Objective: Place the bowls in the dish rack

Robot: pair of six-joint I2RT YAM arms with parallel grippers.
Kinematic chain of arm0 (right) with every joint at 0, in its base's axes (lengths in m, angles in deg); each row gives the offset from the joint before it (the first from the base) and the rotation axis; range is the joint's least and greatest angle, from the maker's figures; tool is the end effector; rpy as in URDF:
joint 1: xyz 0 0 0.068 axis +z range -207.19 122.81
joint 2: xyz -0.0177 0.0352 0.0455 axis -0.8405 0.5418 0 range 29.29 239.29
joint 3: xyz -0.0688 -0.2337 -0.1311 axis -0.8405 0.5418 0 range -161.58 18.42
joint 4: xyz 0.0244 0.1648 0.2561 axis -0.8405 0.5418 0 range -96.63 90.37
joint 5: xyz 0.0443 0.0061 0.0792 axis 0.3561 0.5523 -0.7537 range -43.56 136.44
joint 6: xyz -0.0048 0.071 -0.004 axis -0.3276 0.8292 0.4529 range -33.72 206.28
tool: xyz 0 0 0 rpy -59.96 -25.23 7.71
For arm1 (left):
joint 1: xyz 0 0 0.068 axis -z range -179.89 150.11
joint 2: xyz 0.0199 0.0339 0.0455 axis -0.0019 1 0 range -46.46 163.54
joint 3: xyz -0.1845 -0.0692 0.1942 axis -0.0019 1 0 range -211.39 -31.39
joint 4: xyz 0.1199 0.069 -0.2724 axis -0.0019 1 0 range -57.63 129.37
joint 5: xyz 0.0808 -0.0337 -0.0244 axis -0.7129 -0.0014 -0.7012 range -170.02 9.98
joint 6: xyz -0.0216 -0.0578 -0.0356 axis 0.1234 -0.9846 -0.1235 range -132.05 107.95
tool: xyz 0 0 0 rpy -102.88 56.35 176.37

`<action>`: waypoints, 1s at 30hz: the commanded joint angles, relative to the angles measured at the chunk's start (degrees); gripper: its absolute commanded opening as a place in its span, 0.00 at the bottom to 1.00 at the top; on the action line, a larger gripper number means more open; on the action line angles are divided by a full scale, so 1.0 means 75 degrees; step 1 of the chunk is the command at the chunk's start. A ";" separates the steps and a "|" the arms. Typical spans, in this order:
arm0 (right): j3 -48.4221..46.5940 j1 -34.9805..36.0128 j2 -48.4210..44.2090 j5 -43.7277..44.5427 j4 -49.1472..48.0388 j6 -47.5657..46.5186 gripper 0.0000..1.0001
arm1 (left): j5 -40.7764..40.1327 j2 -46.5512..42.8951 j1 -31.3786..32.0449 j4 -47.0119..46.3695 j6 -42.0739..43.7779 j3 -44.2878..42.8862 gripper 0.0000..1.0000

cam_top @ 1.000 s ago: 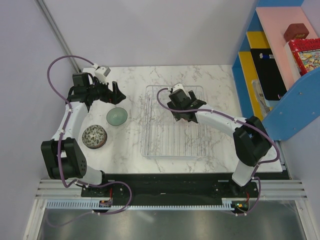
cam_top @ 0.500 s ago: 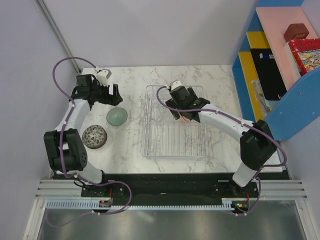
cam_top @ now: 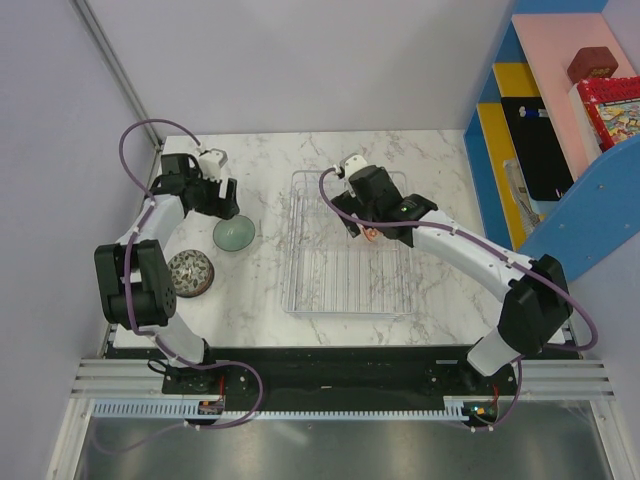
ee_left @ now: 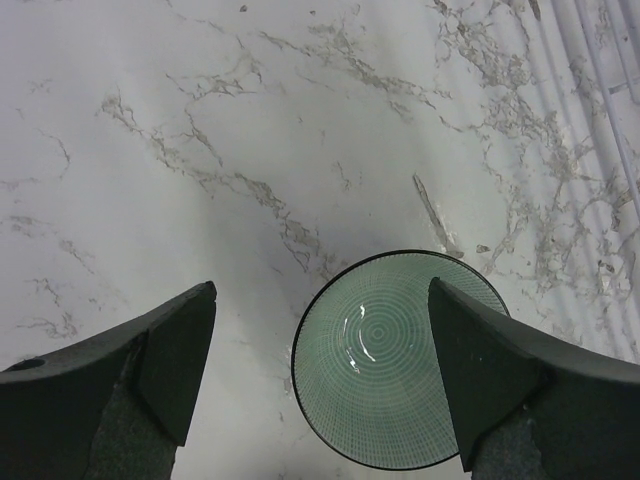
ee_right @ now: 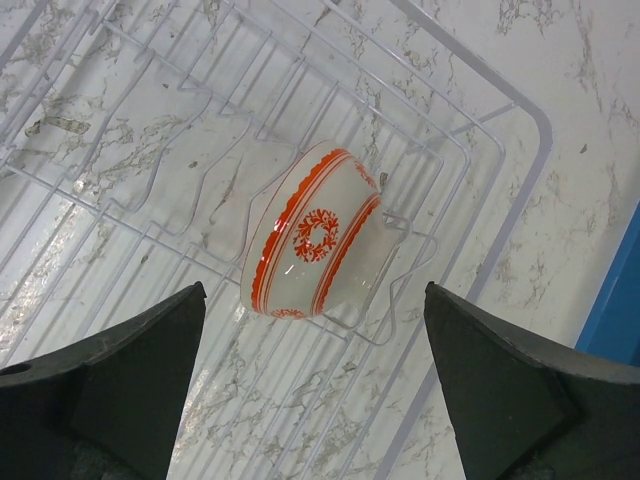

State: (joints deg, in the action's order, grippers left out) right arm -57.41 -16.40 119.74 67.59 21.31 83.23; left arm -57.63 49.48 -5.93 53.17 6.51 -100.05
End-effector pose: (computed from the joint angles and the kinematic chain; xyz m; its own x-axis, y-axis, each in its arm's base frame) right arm 0.3274 0.2546 0.2790 -0.4895 -0.4880 -0.7227 -0.4347 0.8550 -0.2828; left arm 0.4200 0.0219 0.2043 -0.6517 0.2271 -0.7237 0.3833 0.9219 -0.0559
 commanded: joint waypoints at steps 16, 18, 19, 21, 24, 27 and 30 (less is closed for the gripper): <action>-0.0412 0.0057 -0.0623 -0.0452 0.0153 -0.0214 0.97 | -0.0196 0.0895 -0.0061 0.0954 0.1391 -0.0372 0.79; -0.0436 0.0057 -0.0682 -0.0522 0.0176 -0.0226 0.97 | -0.0255 0.1071 -0.0061 0.0965 0.1403 -0.0419 0.75; -0.0447 0.0057 -0.0693 -0.0557 0.0176 -0.0226 0.97 | -0.0290 0.1129 -0.0061 0.0977 0.1392 -0.0465 0.71; -0.0459 0.0057 -0.0728 -0.0570 0.0188 -0.0226 0.97 | -0.0279 0.1211 -0.0050 0.0989 0.1380 -0.0489 0.59; -0.0471 0.0068 -0.0729 -0.0593 0.0200 -0.0238 0.97 | -0.0232 0.1258 -0.0061 0.1012 0.1380 -0.0524 0.35; -0.0506 0.0057 -0.0705 -0.0593 0.0223 -0.0238 0.97 | -0.0197 0.1270 -0.0050 0.1036 0.1345 -0.0560 0.17; -0.0600 0.0057 -0.0659 -0.0616 0.0282 -0.0308 0.98 | -0.0103 0.1270 -0.0061 0.1082 0.1310 -0.0618 0.02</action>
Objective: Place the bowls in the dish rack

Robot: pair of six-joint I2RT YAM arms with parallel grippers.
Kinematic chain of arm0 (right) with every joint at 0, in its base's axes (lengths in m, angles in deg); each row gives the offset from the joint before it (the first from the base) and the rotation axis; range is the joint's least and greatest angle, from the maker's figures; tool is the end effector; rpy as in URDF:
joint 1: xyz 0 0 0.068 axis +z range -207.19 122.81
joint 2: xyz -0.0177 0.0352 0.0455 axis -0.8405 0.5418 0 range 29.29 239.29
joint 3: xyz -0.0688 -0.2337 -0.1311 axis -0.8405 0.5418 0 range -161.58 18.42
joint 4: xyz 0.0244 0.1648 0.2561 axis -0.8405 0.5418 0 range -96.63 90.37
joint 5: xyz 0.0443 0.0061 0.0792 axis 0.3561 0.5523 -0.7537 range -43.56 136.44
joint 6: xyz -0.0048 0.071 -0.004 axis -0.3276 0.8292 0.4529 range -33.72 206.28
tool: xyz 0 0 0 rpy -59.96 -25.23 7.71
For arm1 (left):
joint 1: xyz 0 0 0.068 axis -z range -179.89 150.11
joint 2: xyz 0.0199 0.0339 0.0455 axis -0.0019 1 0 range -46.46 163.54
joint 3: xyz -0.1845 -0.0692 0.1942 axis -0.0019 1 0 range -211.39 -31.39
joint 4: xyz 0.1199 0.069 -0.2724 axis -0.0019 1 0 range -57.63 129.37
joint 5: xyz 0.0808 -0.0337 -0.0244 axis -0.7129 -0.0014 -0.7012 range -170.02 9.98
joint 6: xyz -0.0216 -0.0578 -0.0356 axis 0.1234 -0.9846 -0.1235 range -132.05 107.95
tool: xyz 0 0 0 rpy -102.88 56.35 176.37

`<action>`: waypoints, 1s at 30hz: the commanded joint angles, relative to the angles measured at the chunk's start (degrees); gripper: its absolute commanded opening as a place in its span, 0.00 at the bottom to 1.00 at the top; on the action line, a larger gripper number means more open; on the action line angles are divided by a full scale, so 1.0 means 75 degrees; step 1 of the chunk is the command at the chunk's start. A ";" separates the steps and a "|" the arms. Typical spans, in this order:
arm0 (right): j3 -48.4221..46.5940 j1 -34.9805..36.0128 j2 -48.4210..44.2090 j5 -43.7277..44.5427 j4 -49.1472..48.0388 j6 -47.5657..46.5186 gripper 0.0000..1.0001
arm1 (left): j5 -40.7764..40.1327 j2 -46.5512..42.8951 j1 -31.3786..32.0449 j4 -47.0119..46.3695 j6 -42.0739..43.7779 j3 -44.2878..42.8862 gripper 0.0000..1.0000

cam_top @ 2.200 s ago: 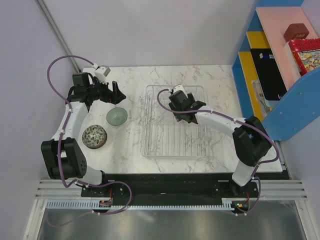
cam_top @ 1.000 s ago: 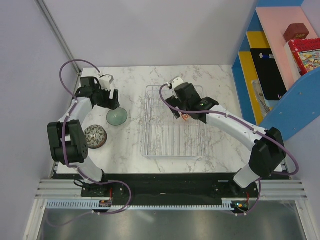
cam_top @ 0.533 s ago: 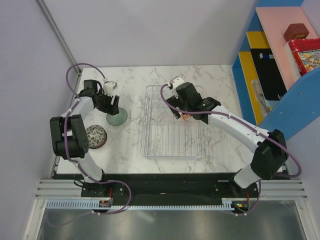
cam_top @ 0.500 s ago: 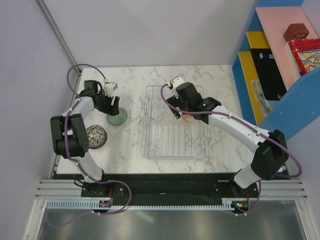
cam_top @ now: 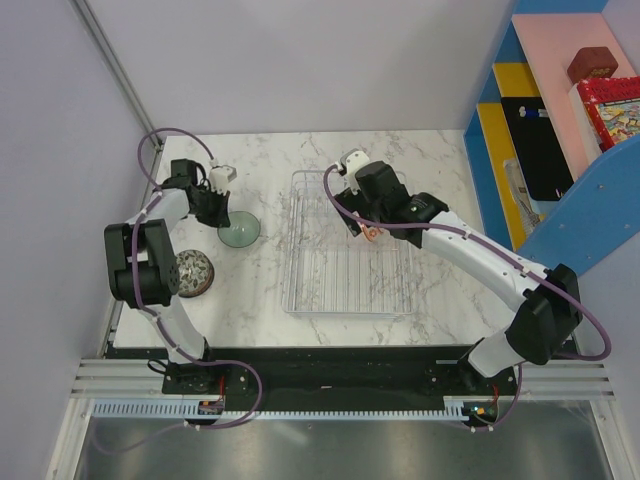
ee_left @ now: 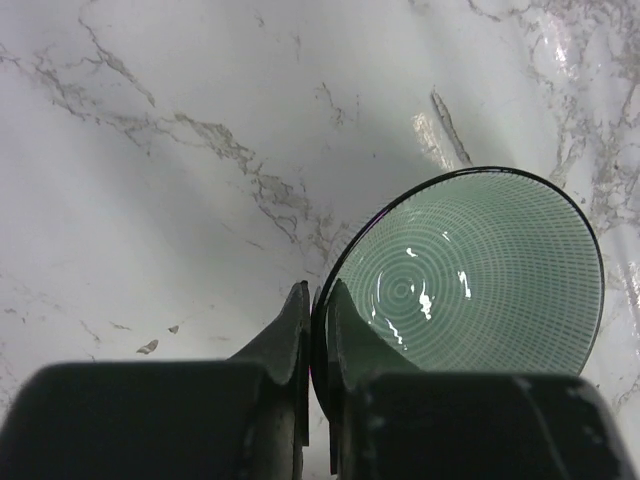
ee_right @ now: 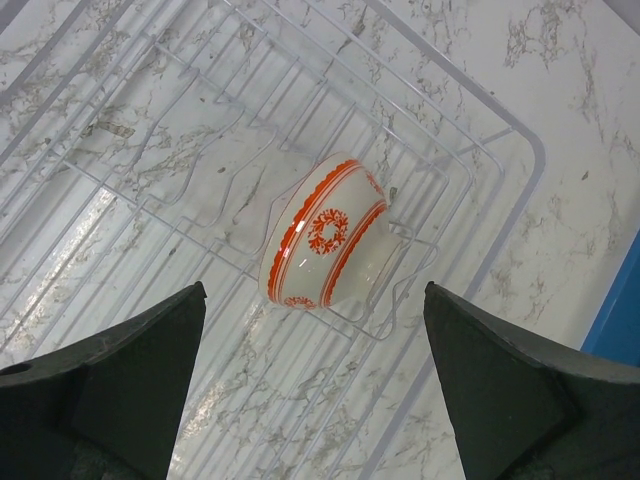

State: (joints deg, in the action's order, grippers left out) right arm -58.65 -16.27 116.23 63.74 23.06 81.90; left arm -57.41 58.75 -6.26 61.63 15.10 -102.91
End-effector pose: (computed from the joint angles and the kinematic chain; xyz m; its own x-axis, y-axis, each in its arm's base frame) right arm 0.3163 0.2511 0.3075 -0.4452 -0.4824 -0.7544 -0.4876 0.8372 -0.2477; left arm 0.4243 0.0246 0.1462 -0.7549 0.3397 -0.5610 0.4674 0.8787 -0.0970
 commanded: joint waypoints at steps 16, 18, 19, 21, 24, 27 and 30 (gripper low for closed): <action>-0.1148 -0.0125 -0.0364 -0.1118 -0.0232 -0.0189 0.97 | 0.2820 -0.1465 0.1142 0.0072 -0.0773 -0.1501 0.02; -0.1370 -0.0253 -0.0458 -0.1647 -0.0303 0.0056 0.97 | 0.3159 -0.1652 0.1399 -0.0044 -0.0972 -0.1677 0.02; -0.1452 -0.0335 -0.0470 -0.2288 -0.0314 0.0161 0.97 | 0.3277 -0.1711 0.1470 -0.0126 -0.1065 -0.1690 0.02; -0.1593 -0.0650 -0.0470 -0.3111 -0.0385 0.0583 0.97 | 0.3453 -0.1909 0.1657 -0.0407 -0.1311 -0.1597 0.02; -0.1478 -0.1270 -0.0470 -0.4763 -0.0829 0.1762 0.97 | 0.3524 -0.2132 0.1868 -0.1017 -0.1593 -0.1374 0.02; -0.1232 -0.1903 -0.0377 -0.6252 -0.1543 0.2969 0.97 | 0.3583 -0.2203 0.2056 -0.1299 -0.1722 -0.1245 0.02; -0.1044 -0.2303 -0.0096 -0.7423 -0.2153 0.3734 0.98 | 0.3676 -0.2215 0.2162 -0.1439 -0.1839 -0.1163 0.02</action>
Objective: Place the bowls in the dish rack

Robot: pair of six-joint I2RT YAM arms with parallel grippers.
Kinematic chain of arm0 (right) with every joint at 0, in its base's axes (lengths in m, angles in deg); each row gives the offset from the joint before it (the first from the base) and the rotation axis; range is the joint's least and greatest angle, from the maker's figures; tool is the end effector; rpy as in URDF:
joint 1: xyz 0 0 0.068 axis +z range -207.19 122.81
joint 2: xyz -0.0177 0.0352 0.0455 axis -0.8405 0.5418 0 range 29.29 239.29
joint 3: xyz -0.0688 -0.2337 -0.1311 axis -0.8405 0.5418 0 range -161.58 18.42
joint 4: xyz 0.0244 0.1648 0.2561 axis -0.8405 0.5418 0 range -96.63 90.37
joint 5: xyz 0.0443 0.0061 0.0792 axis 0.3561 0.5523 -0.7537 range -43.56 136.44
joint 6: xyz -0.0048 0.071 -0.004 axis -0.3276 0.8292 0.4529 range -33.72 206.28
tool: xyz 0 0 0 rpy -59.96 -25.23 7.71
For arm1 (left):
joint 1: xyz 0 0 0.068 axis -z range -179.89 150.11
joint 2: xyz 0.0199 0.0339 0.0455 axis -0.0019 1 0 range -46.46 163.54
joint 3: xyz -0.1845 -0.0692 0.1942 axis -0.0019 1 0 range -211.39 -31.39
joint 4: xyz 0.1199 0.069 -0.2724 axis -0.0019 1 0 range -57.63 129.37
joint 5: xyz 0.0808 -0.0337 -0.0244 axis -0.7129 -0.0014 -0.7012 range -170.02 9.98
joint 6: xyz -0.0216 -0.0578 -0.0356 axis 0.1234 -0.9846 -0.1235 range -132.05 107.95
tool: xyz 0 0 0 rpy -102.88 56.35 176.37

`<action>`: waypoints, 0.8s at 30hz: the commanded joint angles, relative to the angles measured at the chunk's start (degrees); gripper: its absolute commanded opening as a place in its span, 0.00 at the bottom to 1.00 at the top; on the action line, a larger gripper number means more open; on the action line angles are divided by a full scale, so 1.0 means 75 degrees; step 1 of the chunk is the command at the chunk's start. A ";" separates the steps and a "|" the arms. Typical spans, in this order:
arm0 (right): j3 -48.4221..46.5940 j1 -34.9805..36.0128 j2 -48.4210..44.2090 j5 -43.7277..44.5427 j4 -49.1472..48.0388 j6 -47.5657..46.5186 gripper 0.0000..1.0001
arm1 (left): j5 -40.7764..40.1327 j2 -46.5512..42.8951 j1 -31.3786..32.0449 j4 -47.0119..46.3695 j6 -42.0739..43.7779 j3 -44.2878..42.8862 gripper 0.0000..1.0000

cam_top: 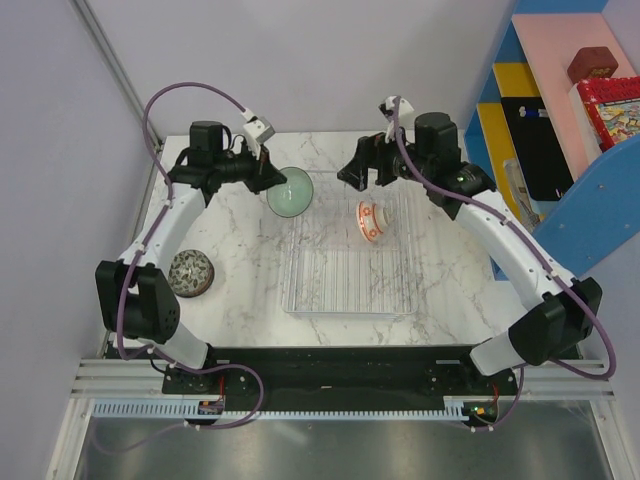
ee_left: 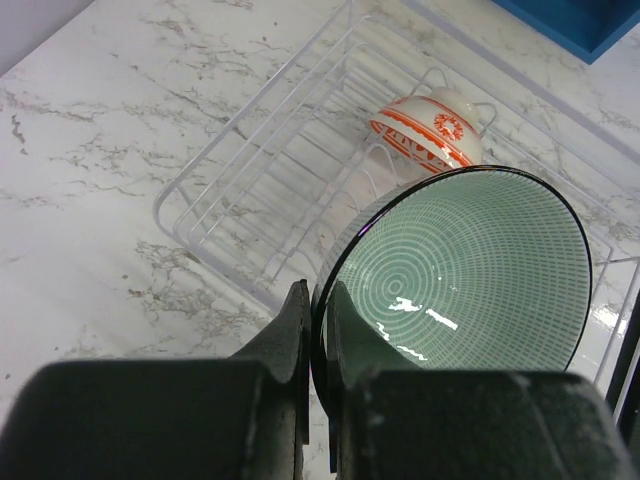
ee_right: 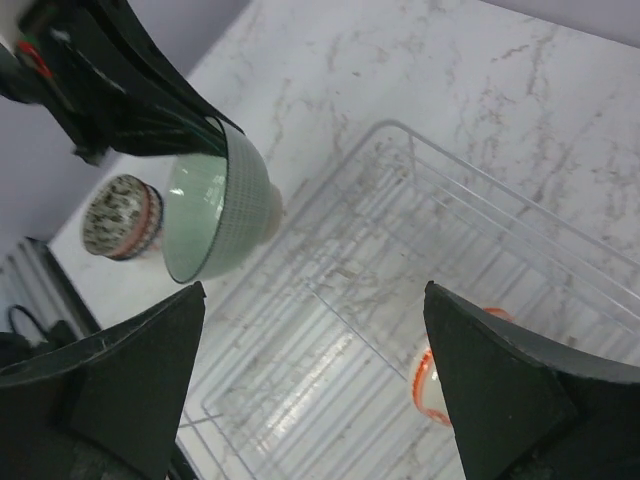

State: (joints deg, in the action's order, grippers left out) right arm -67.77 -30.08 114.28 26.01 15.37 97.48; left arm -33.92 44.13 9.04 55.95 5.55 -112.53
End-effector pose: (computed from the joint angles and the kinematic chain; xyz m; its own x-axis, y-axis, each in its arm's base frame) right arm 0.3533 0.2039 0.4009 -0.4494 -0.0255 -0.8930 -0.6425 0.7038 0.3032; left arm 0.4046 -0.1064 0.3303 -0.3001 0.2594 -0.9180 0.8343 0.5380 -0.1207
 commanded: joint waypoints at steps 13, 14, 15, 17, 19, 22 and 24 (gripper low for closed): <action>0.1531 -0.0615 0.0949 -0.4107 -0.4113 0.4200 0.98 | 0.0439 -0.0430 0.0497 -0.1900 -0.1187 0.0378 0.02; 0.1659 -0.0615 0.0984 -0.4143 -0.4244 0.4329 0.97 | 0.0380 -0.0430 0.0555 -0.1970 -0.1222 0.0355 0.02; 0.1695 -0.0615 0.1008 -0.4167 -0.4455 0.4505 0.98 | 0.0380 -0.0360 0.0579 -0.1971 -0.1246 0.0308 0.02; 0.1731 -0.0615 0.1043 -0.4214 -0.4562 0.4565 0.98 | 0.0449 -0.0313 0.0672 -0.1971 -0.1316 0.0237 0.02; 0.1731 -0.0615 0.1113 -0.4202 -0.4539 0.4530 0.98 | 0.0497 -0.0289 0.0754 -0.1983 -0.1340 0.0237 0.02; 0.1801 -0.0604 0.1242 -0.4167 -0.4550 0.4506 0.98 | 0.0544 -0.0324 0.0837 -0.2030 -0.1398 0.0237 0.02; 0.1824 -0.0615 0.1347 -0.4167 -0.4585 0.4530 0.98 | 0.0602 -0.0371 0.0860 -0.2065 -0.1468 0.0249 0.02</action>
State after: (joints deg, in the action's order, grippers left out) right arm -54.90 -34.76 122.59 -3.89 -14.92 130.31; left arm -32.85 44.13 14.83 45.17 -2.03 -109.25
